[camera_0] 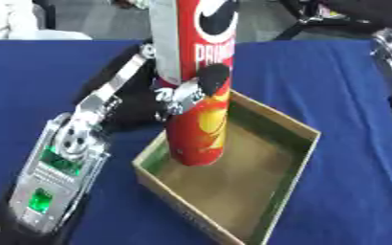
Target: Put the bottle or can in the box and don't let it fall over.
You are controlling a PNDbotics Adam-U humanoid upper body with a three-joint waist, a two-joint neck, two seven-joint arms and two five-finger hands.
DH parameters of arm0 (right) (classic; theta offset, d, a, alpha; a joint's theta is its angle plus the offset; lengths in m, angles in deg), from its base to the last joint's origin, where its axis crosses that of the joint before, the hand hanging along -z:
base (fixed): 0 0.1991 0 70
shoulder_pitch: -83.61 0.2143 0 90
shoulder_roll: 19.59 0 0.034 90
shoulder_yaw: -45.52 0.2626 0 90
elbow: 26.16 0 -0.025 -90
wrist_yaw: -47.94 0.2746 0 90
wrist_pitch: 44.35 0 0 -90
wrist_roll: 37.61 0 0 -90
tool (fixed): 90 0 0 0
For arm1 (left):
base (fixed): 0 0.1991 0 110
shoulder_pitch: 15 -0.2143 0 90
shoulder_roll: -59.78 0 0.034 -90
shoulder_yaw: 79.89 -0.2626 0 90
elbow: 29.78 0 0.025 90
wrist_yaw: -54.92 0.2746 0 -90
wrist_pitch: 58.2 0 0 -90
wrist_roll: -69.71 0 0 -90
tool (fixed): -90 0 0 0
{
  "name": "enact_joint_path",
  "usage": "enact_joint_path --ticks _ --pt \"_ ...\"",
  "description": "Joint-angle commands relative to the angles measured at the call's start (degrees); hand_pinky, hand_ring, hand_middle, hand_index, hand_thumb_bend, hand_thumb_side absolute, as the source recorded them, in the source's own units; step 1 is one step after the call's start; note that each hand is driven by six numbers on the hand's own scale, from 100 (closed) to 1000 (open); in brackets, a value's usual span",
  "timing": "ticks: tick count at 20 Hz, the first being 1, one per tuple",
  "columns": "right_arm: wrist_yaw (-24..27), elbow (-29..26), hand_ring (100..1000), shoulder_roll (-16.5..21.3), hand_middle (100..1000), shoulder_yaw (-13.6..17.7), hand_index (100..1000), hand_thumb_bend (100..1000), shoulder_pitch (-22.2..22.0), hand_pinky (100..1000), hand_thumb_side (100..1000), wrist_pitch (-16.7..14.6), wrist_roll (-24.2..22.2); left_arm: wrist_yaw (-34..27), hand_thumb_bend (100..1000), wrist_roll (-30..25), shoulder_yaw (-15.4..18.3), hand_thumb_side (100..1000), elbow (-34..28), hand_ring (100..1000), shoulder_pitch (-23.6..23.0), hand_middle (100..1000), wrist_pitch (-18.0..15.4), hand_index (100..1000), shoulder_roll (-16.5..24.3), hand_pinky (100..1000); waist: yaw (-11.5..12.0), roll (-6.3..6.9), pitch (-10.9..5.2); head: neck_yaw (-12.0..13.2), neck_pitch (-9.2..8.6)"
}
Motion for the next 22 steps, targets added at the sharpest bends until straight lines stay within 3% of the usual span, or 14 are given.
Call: enact_joint_path --ticks 1,4,9,10,13,15,17,22 --pt "-0.41 -1.04 559 0.85 533 0.61 564 100 0.45 749 100 -0.05 0.01 0.76 100 -0.65 -0.65 600 -0.36 739 0.30 803 -0.41 377 -0.47 1000 -0.01 -0.12 -1.31 -0.06 -0.36" --pt "-0.74 -1.04 558 0.83 533 0.66 563 100 0.28 749 100 -0.15 0.01 1.26 100 -1.02 -1.29 590 0.50 740 -0.22 814 -0.96 383 -0.71 1000 -0.04 -0.23 -1.13 -0.07 -0.50" --pt "-1.21 -1.04 558 0.79 537 0.74 564 100 -0.09 751 100 -0.13 -0.07 1.61 100 -1.55 -1.95 574 1.94 803 -0.94 945 -2.68 470 -0.83 1000 -0.01 -0.36 -0.80 -0.08 -0.74" --pt "-1.28 -1.04 558 0.79 538 0.76 564 100 -0.15 751 100 -0.13 -0.10 1.75 100 -1.75 -1.99 555 2.14 854 -0.96 1000 -3.32 529 -0.81 1000 -0.01 -0.37 -0.75 -0.09 -0.76" --pt "-1.47 -1.04 558 0.75 539 0.83 564 100 -0.34 752 100 -0.15 -0.16 3.66 100 -3.93 -2.25 514 3.06 934 -0.92 1000 -5.52 684 -0.66 1000 -0.07 -0.39 -0.61 -0.11 -0.79" --pt "-1.53 -1.04 558 0.73 541 0.94 564 100 -0.51 753 100 -0.06 -0.10 5.81 100 -6.06 -1.96 539 3.99 987 -1.00 1000 -7.21 876 -0.70 1000 -0.05 -0.42 -0.56 -0.12 -0.74" --pt "-1.62 -1.04 557 0.70 540 0.96 564 100 -0.59 752 100 -0.05 -0.14 8.22 100 -7.11 -1.42 630 4.71 1000 -1.02 1000 -9.19 943 -0.87 1000 -0.02 -0.47 -0.53 -0.13 -0.75" --pt "-1.75 -1.04 556 0.58 539 1.01 563 100 -0.63 752 100 -0.20 -0.03 11.79 119 -8.05 -0.41 679 6.44 1000 -0.89 1000 -10.24 992 -1.61 1000 0.08 -0.52 -0.49 -0.21 -0.89"
